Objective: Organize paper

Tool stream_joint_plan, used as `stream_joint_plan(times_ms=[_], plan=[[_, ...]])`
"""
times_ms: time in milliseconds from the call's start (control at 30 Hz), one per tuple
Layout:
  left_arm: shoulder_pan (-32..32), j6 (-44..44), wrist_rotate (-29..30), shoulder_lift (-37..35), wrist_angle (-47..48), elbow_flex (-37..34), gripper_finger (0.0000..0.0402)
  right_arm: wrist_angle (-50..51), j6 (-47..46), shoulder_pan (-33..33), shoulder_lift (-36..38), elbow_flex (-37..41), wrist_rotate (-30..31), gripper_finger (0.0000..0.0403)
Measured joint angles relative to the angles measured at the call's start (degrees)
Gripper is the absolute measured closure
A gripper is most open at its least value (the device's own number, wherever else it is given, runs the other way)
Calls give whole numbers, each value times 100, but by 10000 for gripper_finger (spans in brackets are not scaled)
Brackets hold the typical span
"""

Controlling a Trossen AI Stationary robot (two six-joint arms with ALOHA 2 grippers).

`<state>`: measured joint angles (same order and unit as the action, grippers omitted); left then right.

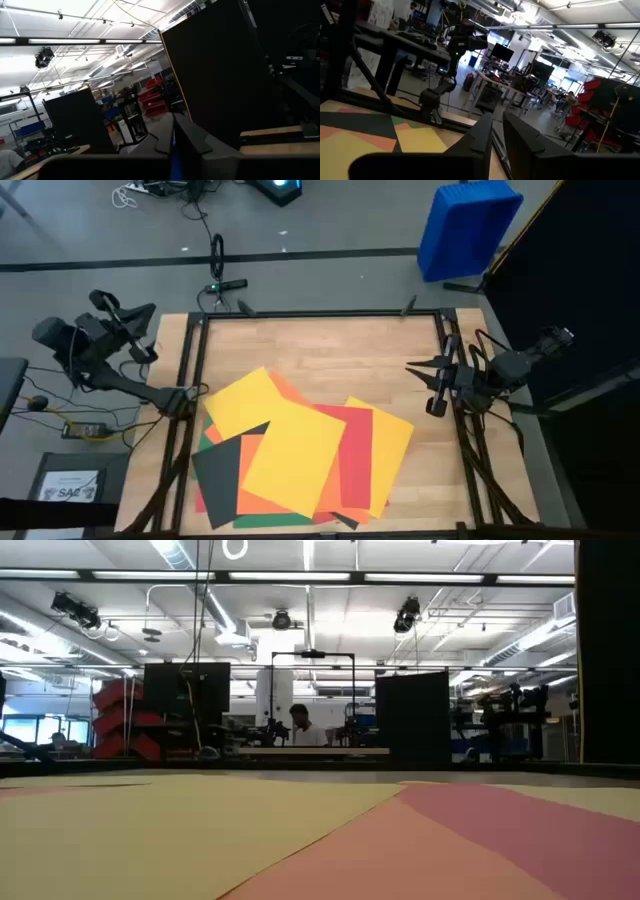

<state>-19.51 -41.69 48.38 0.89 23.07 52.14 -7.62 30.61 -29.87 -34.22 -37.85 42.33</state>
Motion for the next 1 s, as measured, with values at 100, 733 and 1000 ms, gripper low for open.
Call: stream_joint_plan(times_ms=[100,733,1000], plan=[[-2,0,0,2,0,0,401,0,0,-1,-1,0,-1,378],[-1,0,1,2,-2,0,401,0,0,-1,0,0,-1,362],[0,0,0,2,0,0,401,0,0,-2,-2,0,0,372]])
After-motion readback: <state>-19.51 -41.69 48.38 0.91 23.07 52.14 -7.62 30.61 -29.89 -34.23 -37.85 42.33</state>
